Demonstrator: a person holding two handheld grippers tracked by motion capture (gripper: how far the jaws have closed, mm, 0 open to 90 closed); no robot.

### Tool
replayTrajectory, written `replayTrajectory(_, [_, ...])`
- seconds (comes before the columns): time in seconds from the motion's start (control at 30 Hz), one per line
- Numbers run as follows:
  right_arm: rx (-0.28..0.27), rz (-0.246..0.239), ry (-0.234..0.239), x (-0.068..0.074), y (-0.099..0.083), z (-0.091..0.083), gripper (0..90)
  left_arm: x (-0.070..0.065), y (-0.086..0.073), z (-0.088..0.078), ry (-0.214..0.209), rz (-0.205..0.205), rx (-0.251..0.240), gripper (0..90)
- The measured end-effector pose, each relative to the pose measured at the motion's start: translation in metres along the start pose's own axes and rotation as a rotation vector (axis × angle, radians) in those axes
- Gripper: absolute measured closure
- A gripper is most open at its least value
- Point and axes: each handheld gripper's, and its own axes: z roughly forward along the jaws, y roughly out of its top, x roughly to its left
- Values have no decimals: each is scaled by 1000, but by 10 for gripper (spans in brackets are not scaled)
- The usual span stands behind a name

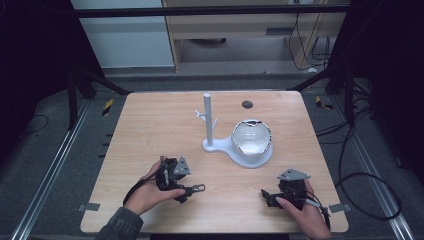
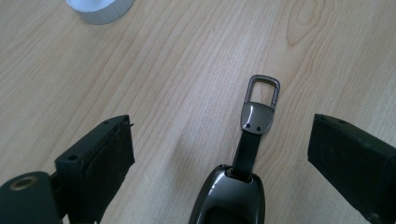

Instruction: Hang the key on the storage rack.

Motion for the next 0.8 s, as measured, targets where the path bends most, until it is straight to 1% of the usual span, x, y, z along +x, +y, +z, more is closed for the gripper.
replayTrajectory(0.03, [0, -6, 4, -1, 0, 0, 4, 1, 10, 0, 6, 17, 51, 84])
replayTrajectory(0.07, [0, -6, 4, -1, 0, 0, 4, 1, 10, 0, 6, 17, 51, 87])
replayTrajectory(0.13, [1, -5, 3, -1, 0, 0, 4, 4, 18, 1, -10, 30, 94, 87])
replayTrajectory(0.2, [-1, -9, -2, -1, 0, 0, 4, 7, 25, 1, -22, 24, 130, 87])
replayTrajectory(0.23, [-1, -9, -4, -1, 0, 0, 4, 10, 32, 0, -30, 25, 158, 87])
replayTrajectory(0.27, [-1, -9, -4, -1, 0, 0, 4, 10, 32, 0, -30, 25, 158, 100])
replayTrajectory(0.3, [-1, -8, -6, -1, 0, 0, 4, 11, 35, 0, -46, 25, 170, 126])
replayTrajectory(0.33, [-2, -8, -6, -1, 0, 0, 4, 11, 37, 1, -52, 31, 186, 130])
replayTrajectory(0.37, [-2, -7, -4, -1, 0, 0, 4, 10, 38, 1, -57, 37, 201, 137])
replayTrajectory(0.4, [-2, -9, -6, -1, 0, 0, 4, 10, 38, 1, -57, 37, 201, 153])
replayTrajectory(0.47, [-2, -7, -4, -1, 0, 0, 4, 10, 39, 4, -72, 49, 233, 167])
replayTrajectory(0.5, [-2, -9, -6, -1, 0, 0, 4, 9, 39, 5, -77, 51, 241, 206])
replayTrajectory(0.53, [-2, -7, -5, -1, 0, 0, 4, 8, 38, 8, -94, 70, 266, 225])
replayTrajectory(0.57, [-2, -7, -5, -1, 0, 0, 4, 8, 38, 8, -94, 70, 266, 253])
replayTrajectory(0.6, [-2, -8, -6, -1, 0, 0, 4, 8, 38, 10, -103, 86, 284, 253])
replayTrajectory(0.63, [-2, -8, -7, -1, 0, 0, 4, 6, 37, 12, -112, 114, 314, 317])
replayTrajectory(0.67, [-2, -8, -7, -1, 0, 0, 4, 6, 37, 12, -112, 114, 314, 344])
replayTrajectory(0.7, [-2, -6, -7, -1, 0, 0, 4, 4, 36, 15, -121, 132, 342, 376])
replayTrajectory(0.73, [-2, -6, -7, -1, 0, 0, 4, 4, 36, 15, -121, 132, 342, 403])
replayTrajectory(0.77, [-2, -7, -7, -1, 0, 0, 4, 3, 36, 15, -129, 139, 349, 403])
replayTrajectory(0.8, [-2, -7, -7, -1, 0, 0, 4, 2, 36, 16, -134, 144, 354, 423])
